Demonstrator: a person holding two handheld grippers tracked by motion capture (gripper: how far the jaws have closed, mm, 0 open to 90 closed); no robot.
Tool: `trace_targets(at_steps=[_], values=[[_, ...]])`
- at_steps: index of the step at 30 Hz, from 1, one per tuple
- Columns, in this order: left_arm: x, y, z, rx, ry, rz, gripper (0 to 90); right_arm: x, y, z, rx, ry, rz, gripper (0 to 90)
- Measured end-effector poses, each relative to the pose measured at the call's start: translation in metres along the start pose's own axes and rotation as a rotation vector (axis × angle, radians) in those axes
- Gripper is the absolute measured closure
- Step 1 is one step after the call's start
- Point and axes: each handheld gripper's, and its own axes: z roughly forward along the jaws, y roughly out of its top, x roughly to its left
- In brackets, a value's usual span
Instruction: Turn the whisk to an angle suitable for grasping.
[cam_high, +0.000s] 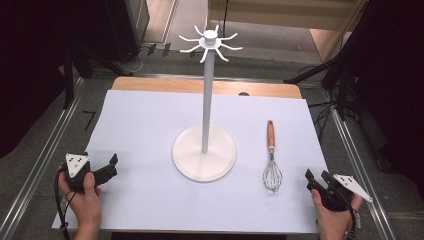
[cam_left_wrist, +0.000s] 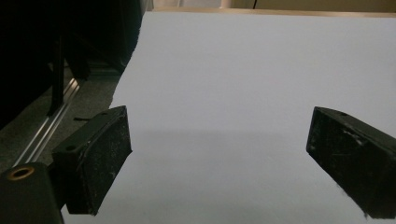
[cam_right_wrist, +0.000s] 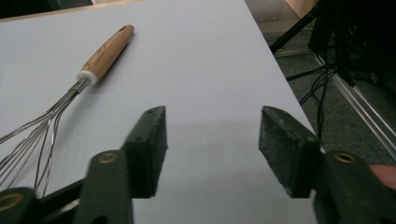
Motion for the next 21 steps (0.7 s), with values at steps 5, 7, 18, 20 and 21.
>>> trace_targets(at_steps=[5, 7, 18, 20, 21], values=[[-0.002, 0.000, 0.000, 0.000, 0.008, 0.014, 7.1, 0.006, 0.005, 0.001, 0.042, 0.013, -0.007, 49.7], [-0.003, 0.000, 0.000, 0.005, 0.011, 0.020, 7.1, 0.009, 0.009, 0.001, 0.072, 0.041, -0.014, 48.4], [-0.005, 0.000, 0.001, 0.013, 0.016, 0.040, 7.2, 0.018, 0.027, 0.018, 0.279, 0.097, -0.071, 43.3], [-0.005, 0.000, 0.001, 0.010, 0.016, 0.043, 7.2, 0.019, 0.030, 0.022, 0.316, 0.098, -0.088, 41.4], [-0.005, 0.000, 0.001, 0.009, 0.016, 0.044, 7.2, 0.022, 0.032, 0.026, 0.351, 0.097, -0.093, 40.7]])
